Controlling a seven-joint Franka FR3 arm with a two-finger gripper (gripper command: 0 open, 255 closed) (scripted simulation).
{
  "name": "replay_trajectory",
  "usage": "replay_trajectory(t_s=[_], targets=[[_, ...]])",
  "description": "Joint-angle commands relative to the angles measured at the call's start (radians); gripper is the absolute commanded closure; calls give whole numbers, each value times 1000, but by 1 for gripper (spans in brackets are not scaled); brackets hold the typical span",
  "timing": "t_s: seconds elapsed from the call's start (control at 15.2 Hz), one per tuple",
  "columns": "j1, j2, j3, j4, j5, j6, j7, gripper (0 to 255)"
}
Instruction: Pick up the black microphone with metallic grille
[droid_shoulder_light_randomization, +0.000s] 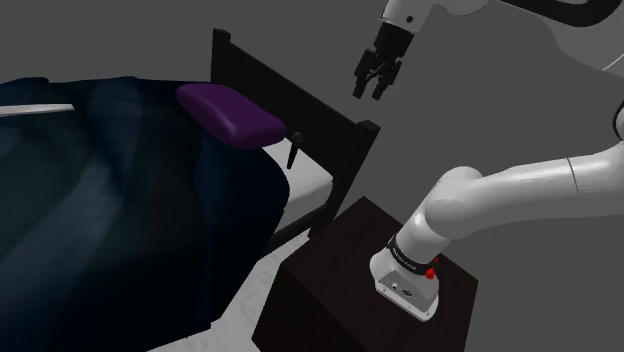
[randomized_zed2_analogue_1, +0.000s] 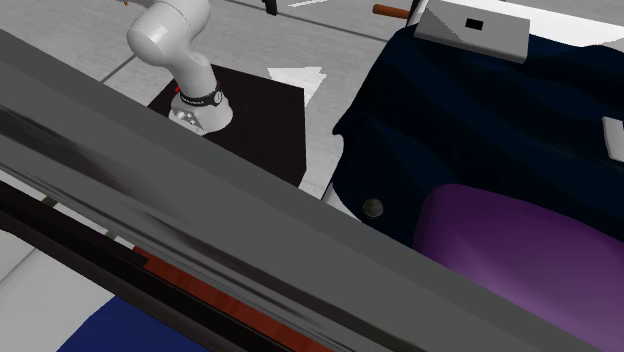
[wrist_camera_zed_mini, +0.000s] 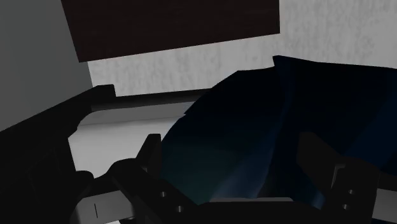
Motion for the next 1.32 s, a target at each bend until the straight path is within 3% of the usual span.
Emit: replay_trajectory(t_s=[0.0, 0.66, 1.25], targets=[[0, 0, 0, 0, 0, 0, 0, 0], [-19, 297, -143, 24, 2, 227, -170, 0], [-27, 636, -247, 162, 93, 361, -346, 0]])
